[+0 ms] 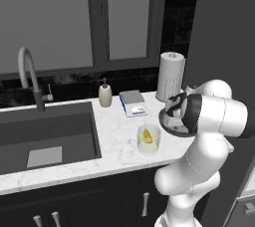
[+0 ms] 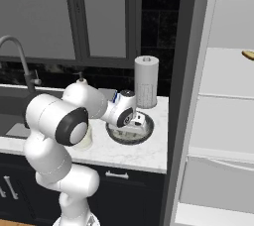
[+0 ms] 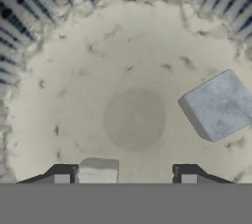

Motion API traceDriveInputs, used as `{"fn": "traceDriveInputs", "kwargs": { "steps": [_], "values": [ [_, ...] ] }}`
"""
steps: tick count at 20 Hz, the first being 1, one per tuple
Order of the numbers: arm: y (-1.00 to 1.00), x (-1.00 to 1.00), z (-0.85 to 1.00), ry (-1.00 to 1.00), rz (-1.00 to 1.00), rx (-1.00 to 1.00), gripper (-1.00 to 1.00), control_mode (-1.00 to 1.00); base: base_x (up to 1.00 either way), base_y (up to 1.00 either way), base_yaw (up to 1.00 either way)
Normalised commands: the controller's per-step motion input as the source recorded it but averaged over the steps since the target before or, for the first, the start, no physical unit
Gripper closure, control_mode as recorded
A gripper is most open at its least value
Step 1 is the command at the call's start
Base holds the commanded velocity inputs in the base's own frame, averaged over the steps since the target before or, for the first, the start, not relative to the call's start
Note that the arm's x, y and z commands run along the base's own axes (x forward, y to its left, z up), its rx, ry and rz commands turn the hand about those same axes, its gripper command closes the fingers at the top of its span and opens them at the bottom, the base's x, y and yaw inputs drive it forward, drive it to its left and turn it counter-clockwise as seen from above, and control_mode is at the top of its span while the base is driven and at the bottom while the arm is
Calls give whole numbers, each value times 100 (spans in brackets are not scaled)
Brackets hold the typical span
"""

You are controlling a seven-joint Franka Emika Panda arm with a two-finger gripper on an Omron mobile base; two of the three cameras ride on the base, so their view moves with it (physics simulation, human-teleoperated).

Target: Grab a lemon wedge from the fridge and one ice cube from the ice bowl, and put them in the glass of lemonade.

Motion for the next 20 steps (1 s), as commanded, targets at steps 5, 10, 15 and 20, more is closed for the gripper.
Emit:
{"fn": "traceDriveInputs", "kwargs": {
  "steps": [5,10,15,20],
  "values": [
    [0,0,0,0,0,0,100,-100,0,0,0],
    [0,0,0,0,0,0,100,-100,0,0,0],
    [0,-10,29,-8,0,1,100,-100,0,0,0],
    [1,-1,71,-1,-2,0,100,-100,0,0,0]
  ]
}}
